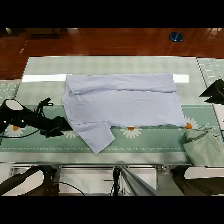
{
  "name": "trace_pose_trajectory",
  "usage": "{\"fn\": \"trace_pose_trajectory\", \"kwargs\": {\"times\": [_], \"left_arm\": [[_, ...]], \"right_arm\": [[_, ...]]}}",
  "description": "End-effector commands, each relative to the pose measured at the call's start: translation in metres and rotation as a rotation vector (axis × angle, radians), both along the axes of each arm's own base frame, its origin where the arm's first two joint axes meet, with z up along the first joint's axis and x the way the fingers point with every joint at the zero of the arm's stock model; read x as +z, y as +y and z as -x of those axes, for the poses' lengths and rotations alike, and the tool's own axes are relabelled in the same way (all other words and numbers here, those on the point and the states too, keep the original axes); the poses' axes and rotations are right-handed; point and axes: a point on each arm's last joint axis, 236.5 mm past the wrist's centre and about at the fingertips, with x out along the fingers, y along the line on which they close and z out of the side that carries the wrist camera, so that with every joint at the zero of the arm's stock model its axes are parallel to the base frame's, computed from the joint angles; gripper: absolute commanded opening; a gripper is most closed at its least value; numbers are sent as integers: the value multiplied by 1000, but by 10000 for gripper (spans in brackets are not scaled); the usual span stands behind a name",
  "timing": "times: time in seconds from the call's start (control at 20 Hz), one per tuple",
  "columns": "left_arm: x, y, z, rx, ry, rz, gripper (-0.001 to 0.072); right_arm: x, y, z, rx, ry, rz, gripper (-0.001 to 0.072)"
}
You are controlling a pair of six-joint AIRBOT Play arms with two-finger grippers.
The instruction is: Fold the shirts.
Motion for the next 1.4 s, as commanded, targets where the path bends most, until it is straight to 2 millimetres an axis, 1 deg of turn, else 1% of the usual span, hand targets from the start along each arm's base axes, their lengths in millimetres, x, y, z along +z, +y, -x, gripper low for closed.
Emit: {"fn": "trace_pose_trajectory", "kwargs": {"times": [0.0, 0.05, 0.1, 0.15, 0.2, 0.35, 0.4, 0.45, 0.5, 0.55, 0.6, 0.65, 0.7, 0.85, 0.95, 1.05, 1.2, 1.35], "left_arm": [[-8, -17, -18, 57, -84, 4, 713], [-10, -21, -24, 59, -107, -8, 711], [-13, -24, -28, 67, -117, -23, 693], [-15, -28, -29, 68, -119, -32, 626], [-19, -33, -28, 58, -111, -36, 607], [-35, -44, -21, 23, -75, -50, 591], [-41, -45, -21, 20, -65, -55, 430], [-45, -46, -17, 14, -43, -54, 104], [-47, -46, -14, 4, -31, -52, 32], [-46, -46, -13, -7, -35, -51, 32], [-46, -47, -12, -13, -33, -48, 32], [-45, -47, -10, -18, -29, -45, 32], [-45, -47, -9, -26, -30, -42, 32], [-45, -48, -9, -29, -28, -40, 32], [-45, -48, -9, -29, -28, -40, 32], [-45, -48, -9, -29, -28, -40, 32], [-45, -48, -9, -35, -32, -39, 32], [-45, -47, -11, -31, -39, -43, 32]], "right_arm": [[0, 1, 2, -4, -4, -6, 479], [1, 1, 2, -2, -2, -8, 479], [1, 1, 3, -2, 0, -9, 479], [1, 2, 3, -3, 3, -10, 479], [1, 2, 4, -1, 4, -12, 479], [6, 0, 2, -6, -13, 6, 479], [8, 0, 2, -7, -20, 11, 479], [10, 0, 2, -8, -25, 17, 479], [12, -1, 3, -7, -28, 27, 480], [14, -4, 4, -11, -28, 46, 482], [12, -8, 9, -11, -11, 68, 503], [7, -13, 14, -15, 10, 79, 575], [1, -15, 19, -30, 26, 70, 598], [-26, -13, 44, -97, 91, -20, 594], [-40, -10, 48, -144, 83, -69, 522], [-54, -6, 52, -141, 88, -73, 521], [-72, -8, 53, -135, 83, -30, 521], [-91, 1, 60, -105, 128, -16, 521]]}}
